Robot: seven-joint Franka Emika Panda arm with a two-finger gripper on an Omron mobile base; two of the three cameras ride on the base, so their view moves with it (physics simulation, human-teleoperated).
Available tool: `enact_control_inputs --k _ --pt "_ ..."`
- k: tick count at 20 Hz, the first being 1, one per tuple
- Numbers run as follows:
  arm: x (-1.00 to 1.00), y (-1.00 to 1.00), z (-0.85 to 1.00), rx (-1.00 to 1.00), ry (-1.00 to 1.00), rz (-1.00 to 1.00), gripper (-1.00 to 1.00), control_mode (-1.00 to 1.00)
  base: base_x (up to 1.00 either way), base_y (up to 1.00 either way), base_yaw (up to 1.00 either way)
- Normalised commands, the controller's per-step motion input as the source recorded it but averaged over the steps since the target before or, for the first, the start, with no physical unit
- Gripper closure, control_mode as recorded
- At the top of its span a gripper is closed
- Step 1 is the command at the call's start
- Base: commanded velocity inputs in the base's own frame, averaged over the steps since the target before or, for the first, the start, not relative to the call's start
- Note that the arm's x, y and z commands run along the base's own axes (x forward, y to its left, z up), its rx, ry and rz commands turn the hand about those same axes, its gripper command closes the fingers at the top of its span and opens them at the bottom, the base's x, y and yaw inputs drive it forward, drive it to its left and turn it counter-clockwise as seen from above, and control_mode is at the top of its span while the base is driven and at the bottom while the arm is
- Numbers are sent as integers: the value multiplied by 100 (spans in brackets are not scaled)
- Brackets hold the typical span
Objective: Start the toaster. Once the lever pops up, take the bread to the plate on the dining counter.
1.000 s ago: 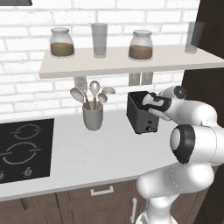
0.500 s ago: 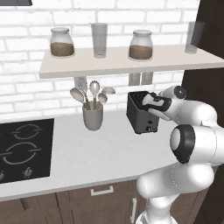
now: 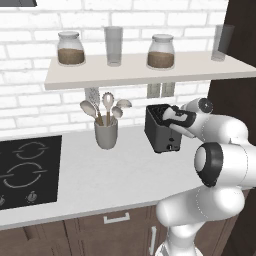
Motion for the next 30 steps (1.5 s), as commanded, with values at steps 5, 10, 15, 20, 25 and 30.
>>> enact_control_inputs --k 5,10,15,20,25,30 --pt "0 0 0 0 0 0 -100 -100 0 0 0" --pt "0 0 0 0 0 0 -100 -100 0 0 0" --pt "0 0 0 0 0 0 -100 -100 0 0 0" --pt "0 0 0 0 0 0 -100 -100 0 0 0" --pt "0 0 0 0 0 0 -100 -100 0 0 0" --pt "0 0 0 0 0 0 -100 -100 0 0 0"
